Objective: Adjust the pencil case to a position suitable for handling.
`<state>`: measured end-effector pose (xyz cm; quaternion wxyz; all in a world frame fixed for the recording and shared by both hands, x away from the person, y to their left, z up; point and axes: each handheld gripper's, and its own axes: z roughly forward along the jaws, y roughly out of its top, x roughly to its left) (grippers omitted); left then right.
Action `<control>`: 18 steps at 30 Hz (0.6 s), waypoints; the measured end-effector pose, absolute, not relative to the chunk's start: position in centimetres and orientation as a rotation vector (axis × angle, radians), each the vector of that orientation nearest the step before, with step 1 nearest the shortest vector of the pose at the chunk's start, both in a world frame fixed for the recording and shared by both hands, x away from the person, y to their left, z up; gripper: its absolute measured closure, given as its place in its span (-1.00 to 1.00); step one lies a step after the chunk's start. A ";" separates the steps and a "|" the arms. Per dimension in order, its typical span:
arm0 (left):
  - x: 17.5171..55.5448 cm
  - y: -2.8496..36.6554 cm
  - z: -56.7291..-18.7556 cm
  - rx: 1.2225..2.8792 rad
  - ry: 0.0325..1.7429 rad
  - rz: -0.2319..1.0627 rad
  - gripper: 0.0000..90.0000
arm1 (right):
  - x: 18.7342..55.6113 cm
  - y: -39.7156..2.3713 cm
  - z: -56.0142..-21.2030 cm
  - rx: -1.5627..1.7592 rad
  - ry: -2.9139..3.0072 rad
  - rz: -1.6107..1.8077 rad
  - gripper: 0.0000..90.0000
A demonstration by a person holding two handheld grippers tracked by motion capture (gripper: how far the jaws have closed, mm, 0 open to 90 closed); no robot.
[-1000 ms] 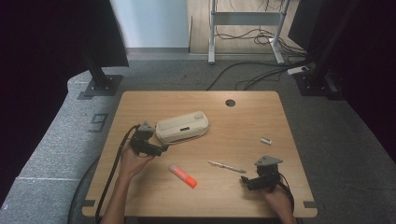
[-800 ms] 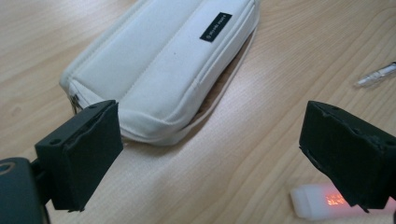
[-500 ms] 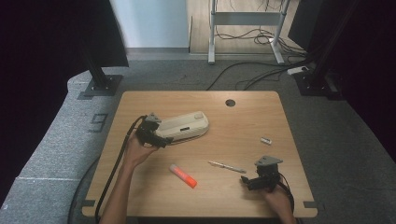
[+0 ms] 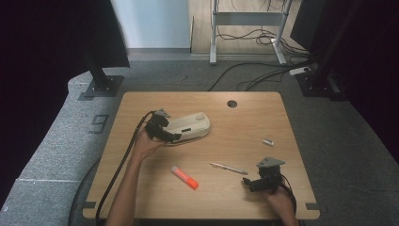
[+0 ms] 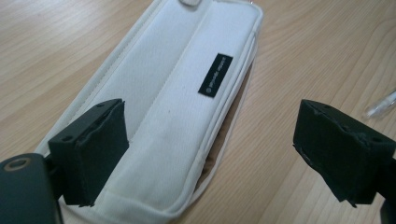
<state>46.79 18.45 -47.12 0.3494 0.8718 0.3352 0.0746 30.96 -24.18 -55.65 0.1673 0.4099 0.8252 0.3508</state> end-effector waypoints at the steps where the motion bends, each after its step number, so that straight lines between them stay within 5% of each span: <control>1: 47.1 18.6 -47.4 2.246 0.877 0.183 -0.76 | 31.0 -24.2 -55.7 1.167 2.348 0.998 -1.00; 18: 48.4 18.1 -50.4 2.355 0.879 0.171 -0.68 | 31.0 -24.2 -55.6 1.167 2.348 0.999 -1.00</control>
